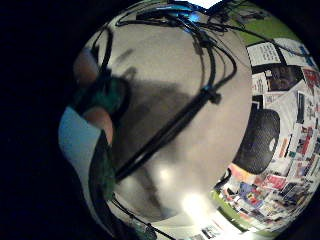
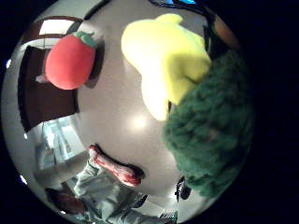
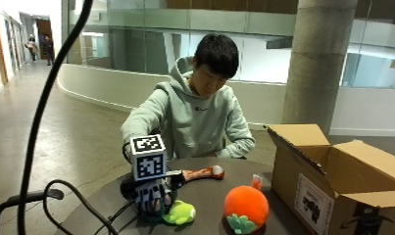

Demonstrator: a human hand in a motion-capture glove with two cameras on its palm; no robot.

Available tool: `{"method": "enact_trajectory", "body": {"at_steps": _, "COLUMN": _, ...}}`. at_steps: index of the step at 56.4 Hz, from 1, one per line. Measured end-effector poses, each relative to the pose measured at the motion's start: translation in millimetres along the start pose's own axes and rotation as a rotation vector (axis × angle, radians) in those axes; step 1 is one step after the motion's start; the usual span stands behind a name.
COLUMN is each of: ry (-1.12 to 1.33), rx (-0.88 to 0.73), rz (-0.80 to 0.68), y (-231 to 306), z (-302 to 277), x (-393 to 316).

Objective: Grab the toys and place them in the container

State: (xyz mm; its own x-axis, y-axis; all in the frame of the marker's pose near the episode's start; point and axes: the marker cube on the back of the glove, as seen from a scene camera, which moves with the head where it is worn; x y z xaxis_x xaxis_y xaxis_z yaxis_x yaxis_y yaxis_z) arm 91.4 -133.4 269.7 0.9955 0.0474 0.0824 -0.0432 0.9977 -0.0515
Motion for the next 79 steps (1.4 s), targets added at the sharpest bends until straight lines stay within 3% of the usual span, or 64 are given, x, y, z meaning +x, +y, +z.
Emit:
{"method": "enact_trajectory", "body": {"at_steps": 10, "ry": -0.08, "rx": -0.135, "rz": -0.054, "y": 15.6, "z": -25.9, "x": -25.8}}
{"method": "enact_trajectory", "body": {"at_steps": 18, "ry": -0.021, "rx": -0.127, "rz": -0.128, "y": 38.7, "z": -92.6, "x": -60.3}}
{"method": "enact_trajectory", "body": {"at_steps": 31, "ry": -0.054, "rx": 0.054, "rz": -0.226, "y": 74.0, "z": -239.0, "x": -136.9}}
{"method": "enact_trajectory", "body": {"at_steps": 41, "ry": -0.139, "rx": 0.337, "rz": -0.382, "y": 102.8, "z": -336.6, "x": -268.9}}
{"method": "enact_trajectory", "body": {"at_steps": 54, "ry": -0.237, "rx": 0.6, "rz": -0.496, "y": 75.2, "z": -334.3, "x": -388.1}}
{"method": "enact_trajectory", "body": {"at_steps": 64, "ry": -0.204, "rx": 0.361, "rz": -0.564, "y": 54.2, "z": -301.0, "x": -434.4}}
{"method": "enact_trajectory", "body": {"at_steps": 79, "ry": -0.195, "rx": 0.328, "rz": -0.55, "y": 46.1, "z": -300.6, "x": -403.7}}
